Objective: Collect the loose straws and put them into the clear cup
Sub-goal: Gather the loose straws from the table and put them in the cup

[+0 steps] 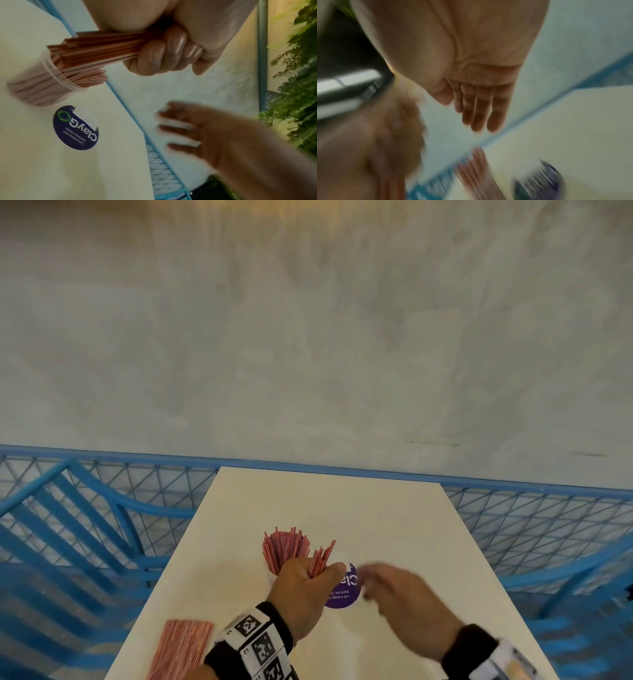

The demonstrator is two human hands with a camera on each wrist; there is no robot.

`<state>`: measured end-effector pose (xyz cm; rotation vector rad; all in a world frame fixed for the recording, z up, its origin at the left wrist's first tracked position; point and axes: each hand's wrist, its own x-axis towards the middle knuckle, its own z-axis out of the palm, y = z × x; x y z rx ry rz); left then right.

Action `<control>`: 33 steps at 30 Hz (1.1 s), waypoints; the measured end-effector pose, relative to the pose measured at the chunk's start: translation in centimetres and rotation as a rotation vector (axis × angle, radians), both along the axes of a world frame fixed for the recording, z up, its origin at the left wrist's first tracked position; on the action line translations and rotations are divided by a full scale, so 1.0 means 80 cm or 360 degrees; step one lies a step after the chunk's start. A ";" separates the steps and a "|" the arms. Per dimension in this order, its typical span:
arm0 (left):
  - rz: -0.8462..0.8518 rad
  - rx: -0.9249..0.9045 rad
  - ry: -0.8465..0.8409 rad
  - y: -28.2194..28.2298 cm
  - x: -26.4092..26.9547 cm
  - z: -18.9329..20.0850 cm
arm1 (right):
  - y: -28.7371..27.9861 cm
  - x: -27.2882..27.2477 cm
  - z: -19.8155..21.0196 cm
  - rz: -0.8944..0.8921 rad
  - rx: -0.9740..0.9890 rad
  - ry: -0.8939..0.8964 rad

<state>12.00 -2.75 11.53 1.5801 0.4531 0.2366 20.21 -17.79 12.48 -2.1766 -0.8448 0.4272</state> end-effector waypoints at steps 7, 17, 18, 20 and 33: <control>-0.0276 0.0110 -0.0193 -0.002 0.005 0.001 | 0.023 -0.044 0.079 0.0583 -0.0350 -0.0286; -0.0385 0.0275 -0.0101 0.002 0.004 -0.007 | 0.023 -0.041 0.084 0.0699 -0.0635 -0.0338; -0.0372 0.0342 -0.0093 0.001 0.004 -0.008 | 0.021 -0.036 0.082 0.0658 -0.0590 -0.0333; -0.0289 0.0473 -0.0064 0.003 0.005 -0.017 | 0.015 -0.022 0.080 0.0476 -0.0399 -0.0303; 0.0475 -0.0007 -0.0124 0.123 0.074 0.005 | -0.018 -0.007 -0.076 -0.0149 0.0001 0.0452</control>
